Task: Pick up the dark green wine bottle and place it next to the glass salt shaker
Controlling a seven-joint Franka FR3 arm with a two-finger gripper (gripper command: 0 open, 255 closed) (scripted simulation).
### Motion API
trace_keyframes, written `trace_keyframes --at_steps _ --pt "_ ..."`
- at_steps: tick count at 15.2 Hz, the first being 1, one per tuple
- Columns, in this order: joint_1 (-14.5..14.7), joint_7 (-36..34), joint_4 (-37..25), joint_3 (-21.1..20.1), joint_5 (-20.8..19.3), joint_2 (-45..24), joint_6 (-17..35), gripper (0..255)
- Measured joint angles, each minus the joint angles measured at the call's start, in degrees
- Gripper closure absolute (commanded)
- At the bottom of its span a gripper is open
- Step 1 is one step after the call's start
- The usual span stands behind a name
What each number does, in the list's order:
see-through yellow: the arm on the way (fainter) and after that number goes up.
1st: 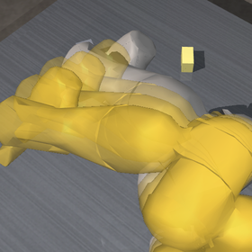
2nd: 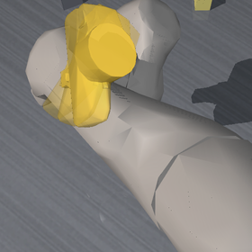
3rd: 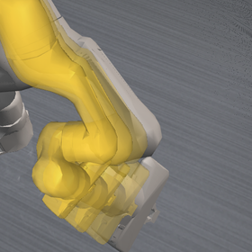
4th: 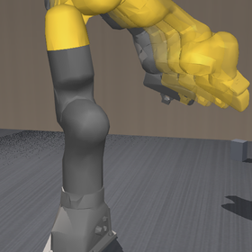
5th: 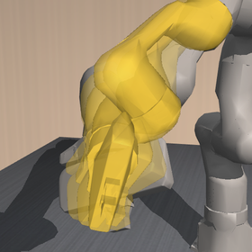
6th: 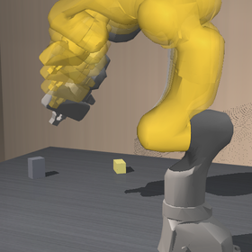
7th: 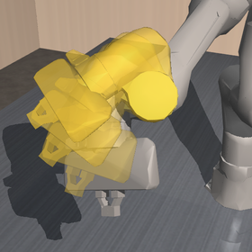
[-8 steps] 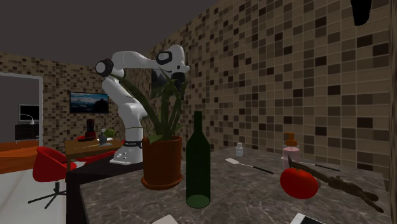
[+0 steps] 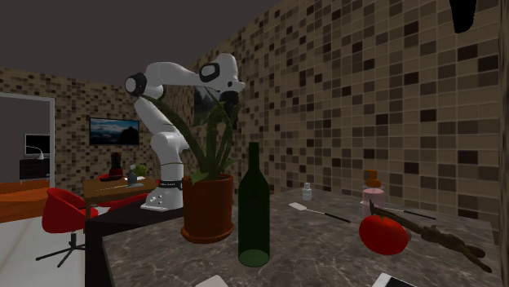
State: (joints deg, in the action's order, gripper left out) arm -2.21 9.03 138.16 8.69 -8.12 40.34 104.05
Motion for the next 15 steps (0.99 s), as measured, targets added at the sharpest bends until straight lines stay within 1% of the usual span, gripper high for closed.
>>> trace_keyframes --at_steps 3,5,9,11,15 --pt "-0.9 4.3 -1.4 3.9 -1.5 -3.0 2.5 0" --pt "-1.1 6.7 -2.9 6.0 -1.8 -5.8 4.4 0" --pt "-1.6 12.9 -6.1 11.5 -2.2 -11.5 8.1 0" --pt "-1.5 16.0 -8.8 14.0 -1.7 -14.8 9.3 0" --pt "-1.1 22.8 -14.4 19.2 0.9 -22.3 12.0 0"
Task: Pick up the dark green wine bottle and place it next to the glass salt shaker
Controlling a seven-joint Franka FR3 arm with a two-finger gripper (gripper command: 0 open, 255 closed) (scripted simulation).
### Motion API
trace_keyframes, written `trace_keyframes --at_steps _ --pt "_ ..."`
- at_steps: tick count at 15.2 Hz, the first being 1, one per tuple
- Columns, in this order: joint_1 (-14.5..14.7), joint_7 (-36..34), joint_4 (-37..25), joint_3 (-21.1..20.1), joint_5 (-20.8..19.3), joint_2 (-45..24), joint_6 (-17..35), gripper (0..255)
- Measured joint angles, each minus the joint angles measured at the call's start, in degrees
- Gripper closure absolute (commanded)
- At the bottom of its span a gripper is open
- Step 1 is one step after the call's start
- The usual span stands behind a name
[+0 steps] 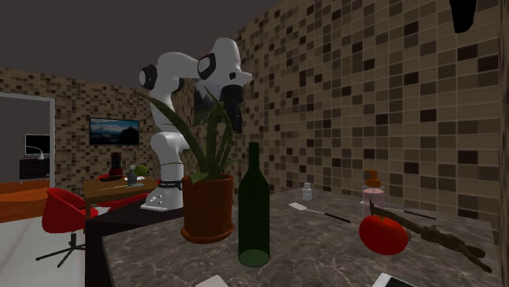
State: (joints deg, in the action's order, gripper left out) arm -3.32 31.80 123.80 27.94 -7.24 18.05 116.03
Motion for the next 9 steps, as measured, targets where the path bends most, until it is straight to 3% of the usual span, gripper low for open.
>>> trace_keyframes --at_steps 5,9 --pt "0.5 9.2 -9.1 5.6 6.7 -11.3 1.7 0" --pt "-1.3 17.4 -16.9 8.9 14.0 -20.6 1.7 0"
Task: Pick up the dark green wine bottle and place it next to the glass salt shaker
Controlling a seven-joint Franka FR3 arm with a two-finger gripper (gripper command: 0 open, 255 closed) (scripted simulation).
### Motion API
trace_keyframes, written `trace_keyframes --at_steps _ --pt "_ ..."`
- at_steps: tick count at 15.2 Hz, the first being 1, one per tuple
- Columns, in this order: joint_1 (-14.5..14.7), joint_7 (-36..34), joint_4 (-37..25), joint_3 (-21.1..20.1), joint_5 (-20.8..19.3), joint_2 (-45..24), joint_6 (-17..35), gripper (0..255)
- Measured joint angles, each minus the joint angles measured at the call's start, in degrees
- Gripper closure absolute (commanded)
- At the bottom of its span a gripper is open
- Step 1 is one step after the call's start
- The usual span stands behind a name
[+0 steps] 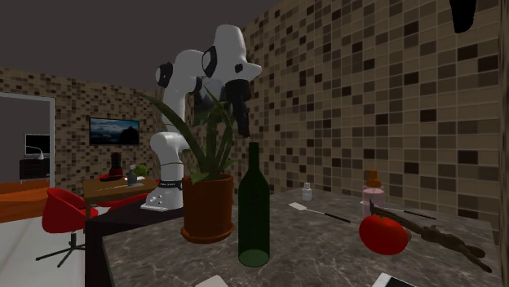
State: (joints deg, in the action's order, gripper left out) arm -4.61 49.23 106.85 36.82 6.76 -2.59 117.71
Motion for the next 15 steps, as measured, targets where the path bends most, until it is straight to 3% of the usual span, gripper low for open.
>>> trace_keyframes --at_steps 5,15 --pt "-2.6 5.5 -5.4 0.6 6.1 -7.5 0.2 0" --pt "-3.1 6.9 -3.9 0.1 8.1 -9.8 3.5 0"
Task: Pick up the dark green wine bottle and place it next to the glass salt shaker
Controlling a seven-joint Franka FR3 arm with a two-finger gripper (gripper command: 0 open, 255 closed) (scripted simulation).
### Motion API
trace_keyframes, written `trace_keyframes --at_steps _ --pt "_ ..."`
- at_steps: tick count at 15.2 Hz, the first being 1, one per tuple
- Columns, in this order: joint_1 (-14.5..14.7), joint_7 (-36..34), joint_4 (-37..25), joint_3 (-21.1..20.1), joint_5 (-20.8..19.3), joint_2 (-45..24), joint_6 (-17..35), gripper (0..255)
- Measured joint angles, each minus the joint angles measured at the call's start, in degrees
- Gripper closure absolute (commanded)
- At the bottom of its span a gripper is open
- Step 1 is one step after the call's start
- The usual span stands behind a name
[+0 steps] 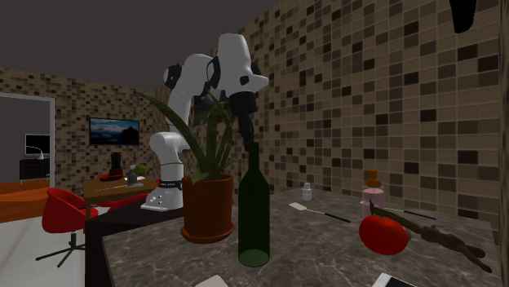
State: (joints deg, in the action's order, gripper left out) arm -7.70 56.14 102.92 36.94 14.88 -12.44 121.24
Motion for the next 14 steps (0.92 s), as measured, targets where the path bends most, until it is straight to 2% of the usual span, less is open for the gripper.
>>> trace_keyframes --at_steps 1,2,14 --pt "0.0 0.0 0.0 0.0 0.0 0.0 0.0 0" --pt "0.0 0.0 0.0 0.0 0.0 0.0 0.0 255" --pt "0.1 -0.3 -0.5 0.1 -0.3 0.3 -0.8 255"
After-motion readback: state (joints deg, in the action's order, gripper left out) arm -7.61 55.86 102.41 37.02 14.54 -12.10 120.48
